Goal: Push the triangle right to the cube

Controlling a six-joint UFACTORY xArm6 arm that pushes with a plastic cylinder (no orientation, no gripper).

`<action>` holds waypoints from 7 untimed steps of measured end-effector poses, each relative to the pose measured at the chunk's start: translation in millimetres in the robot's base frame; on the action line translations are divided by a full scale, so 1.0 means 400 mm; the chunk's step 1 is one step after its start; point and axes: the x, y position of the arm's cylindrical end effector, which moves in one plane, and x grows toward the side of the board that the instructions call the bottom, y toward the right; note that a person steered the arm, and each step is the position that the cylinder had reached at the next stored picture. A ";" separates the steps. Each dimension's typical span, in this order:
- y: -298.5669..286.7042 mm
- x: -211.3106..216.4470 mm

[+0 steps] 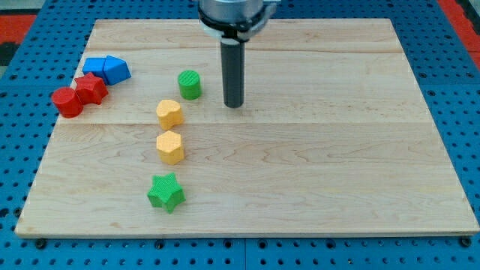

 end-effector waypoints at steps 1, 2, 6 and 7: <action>-0.068 -0.026; -0.134 -0.026; 0.017 -0.277; -0.015 -0.391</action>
